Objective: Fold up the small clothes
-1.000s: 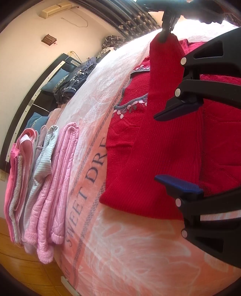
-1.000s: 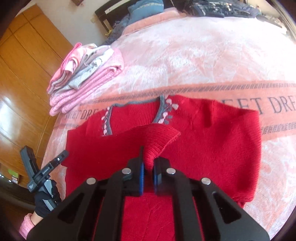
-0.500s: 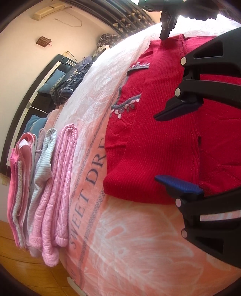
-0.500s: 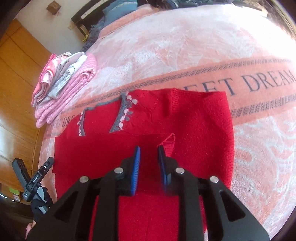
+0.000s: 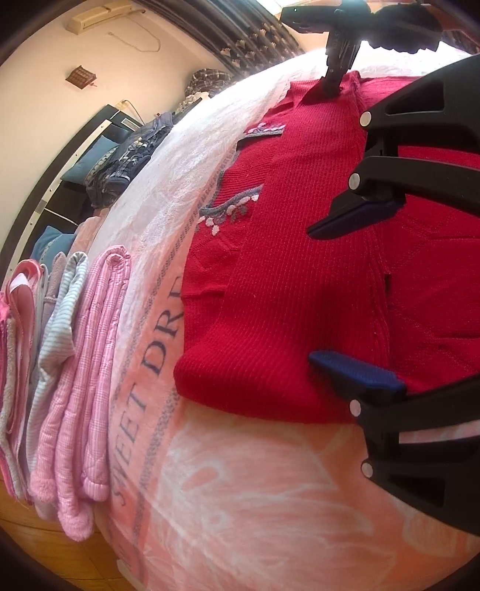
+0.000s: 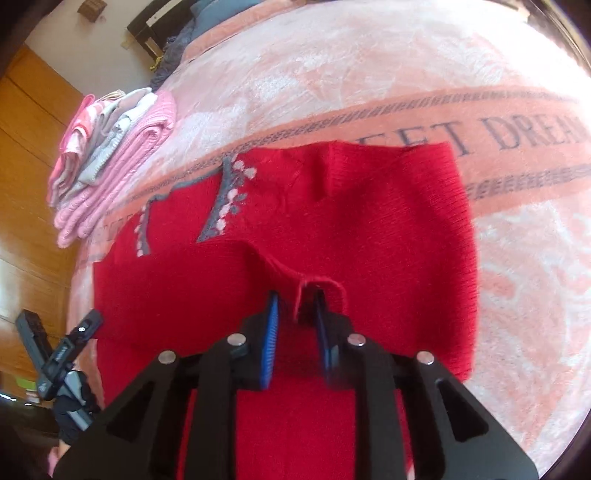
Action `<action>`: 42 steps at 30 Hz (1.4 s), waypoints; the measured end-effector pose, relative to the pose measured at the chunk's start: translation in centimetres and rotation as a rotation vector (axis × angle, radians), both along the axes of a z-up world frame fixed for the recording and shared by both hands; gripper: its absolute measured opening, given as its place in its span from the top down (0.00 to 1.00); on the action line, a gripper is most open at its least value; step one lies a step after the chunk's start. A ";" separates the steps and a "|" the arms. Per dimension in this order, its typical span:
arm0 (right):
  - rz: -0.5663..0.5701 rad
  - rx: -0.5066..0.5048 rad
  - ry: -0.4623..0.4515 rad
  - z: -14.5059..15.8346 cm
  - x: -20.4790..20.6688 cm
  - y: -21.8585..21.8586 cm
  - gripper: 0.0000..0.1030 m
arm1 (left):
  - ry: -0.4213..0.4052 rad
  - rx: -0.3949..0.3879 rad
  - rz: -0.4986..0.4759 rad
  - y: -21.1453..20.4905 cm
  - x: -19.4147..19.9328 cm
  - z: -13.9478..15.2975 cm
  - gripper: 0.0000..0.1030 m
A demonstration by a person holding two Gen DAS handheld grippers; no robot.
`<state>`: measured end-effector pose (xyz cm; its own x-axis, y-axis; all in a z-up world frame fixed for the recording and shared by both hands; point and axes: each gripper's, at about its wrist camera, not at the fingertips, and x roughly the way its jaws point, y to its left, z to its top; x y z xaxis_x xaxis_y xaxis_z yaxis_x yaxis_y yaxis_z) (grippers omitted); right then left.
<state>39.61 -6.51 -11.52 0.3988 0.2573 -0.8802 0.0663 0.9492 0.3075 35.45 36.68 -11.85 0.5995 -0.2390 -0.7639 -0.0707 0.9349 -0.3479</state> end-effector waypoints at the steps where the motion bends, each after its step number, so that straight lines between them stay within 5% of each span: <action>1: -0.025 -0.109 -0.003 0.6 -0.2 -0.3 0.66 | 0.004 -0.015 0.013 0.3 -0.2 0.4 0.39; 3: -0.078 -0.203 -0.011 1.5 -1.2 -1.7 0.66 | 0.004 -0.031 0.029 0.8 -0.8 1.5 0.39; 8: -0.116 0.035 0.013 3.6 -5.7 -6.1 0.65 | 0.036 -0.014 0.002 1.7 -3.6 5.1 0.39; 14: -0.002 0.116 0.025 7.3 -14.2 -5.9 0.65 | 0.160 0.147 -0.194 -0.2 -11.9 6.9 0.39; 17: 0.052 0.170 0.075 7.6 -19.3 -4.9 0.61 | 0.245 0.148 -0.228 -0.1 -17.2 6.3 0.39; 21: 0.142 0.140 0.177 6.4 -25.4 -2.5 0.59 | 0.360 0.080 -0.227 0.3 -22.8 4.5 0.39; 28: 0.318 0.052 0.282 3.3 -32.1 1.7 0.59 | 0.456 0.125 -0.315 -1.8 -26.6 2.3 0.39; 37: 0.232 0.091 0.377 -0.7 -33.6 -0.6 0.59 | 0.514 0.111 -0.292 -1.7 -28.9 -0.2 0.37; 42: 0.272 0.069 0.374 -1.1 -33.7 0.6 0.58 | 0.539 0.039 -0.230 -1.0 -29.3 -0.3 0.36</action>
